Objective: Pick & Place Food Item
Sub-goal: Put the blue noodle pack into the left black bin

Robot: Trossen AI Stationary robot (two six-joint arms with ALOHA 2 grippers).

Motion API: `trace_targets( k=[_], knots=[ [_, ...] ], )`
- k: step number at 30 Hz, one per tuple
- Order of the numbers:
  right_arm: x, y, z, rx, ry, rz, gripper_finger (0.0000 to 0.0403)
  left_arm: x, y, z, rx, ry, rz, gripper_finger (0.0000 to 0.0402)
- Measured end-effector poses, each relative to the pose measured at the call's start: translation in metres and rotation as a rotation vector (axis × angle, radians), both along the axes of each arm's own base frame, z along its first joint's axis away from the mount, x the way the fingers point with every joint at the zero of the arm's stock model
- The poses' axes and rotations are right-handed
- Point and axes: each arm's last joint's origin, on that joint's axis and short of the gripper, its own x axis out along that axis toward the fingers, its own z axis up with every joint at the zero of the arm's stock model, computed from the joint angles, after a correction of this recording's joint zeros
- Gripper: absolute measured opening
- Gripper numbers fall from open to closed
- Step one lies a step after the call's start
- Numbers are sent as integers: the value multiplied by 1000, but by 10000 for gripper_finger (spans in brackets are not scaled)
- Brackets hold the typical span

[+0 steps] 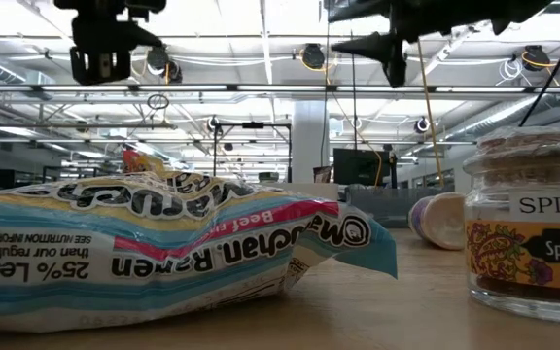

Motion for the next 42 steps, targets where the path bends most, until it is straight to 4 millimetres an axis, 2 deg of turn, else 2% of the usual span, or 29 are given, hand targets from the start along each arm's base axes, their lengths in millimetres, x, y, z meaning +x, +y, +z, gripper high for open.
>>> trace_targets(
  k=[5, 9, 13, 18, 24, 30, 36, 42],
  knots=[
    [11, 27, 2, 51, -115, 99, 164, -2, -8, 2, 83, -58, -5, 186],
    [20, 47, -3, 84, -172, 133, 164, -1, -9, 5, 58, -80, 27, 186],
    [28, 63, -13, 94, -172, 124, 164, 0, -12, 9, -6, -113, 38, 186],
    [35, 78, -25, 125, -156, 166, 164, -3, -24, 8, 10, -124, -26, 186],
    [34, 93, -33, 124, -125, 191, 164, -1, -48, -11, -1, -34, -159, 186],
    [32, 96, -33, 79, -122, 144, 164, 3, -75, -47, -40, 146, -181, 186],
    [33, 94, -33, 33, -120, 131, 164, -1, -98, -76, -154, 318, -41, 186],
    [34, 92, -33, 32, -121, 135, 164, -4, -103, -85, -232, 356, 180, 186]
  ],
)
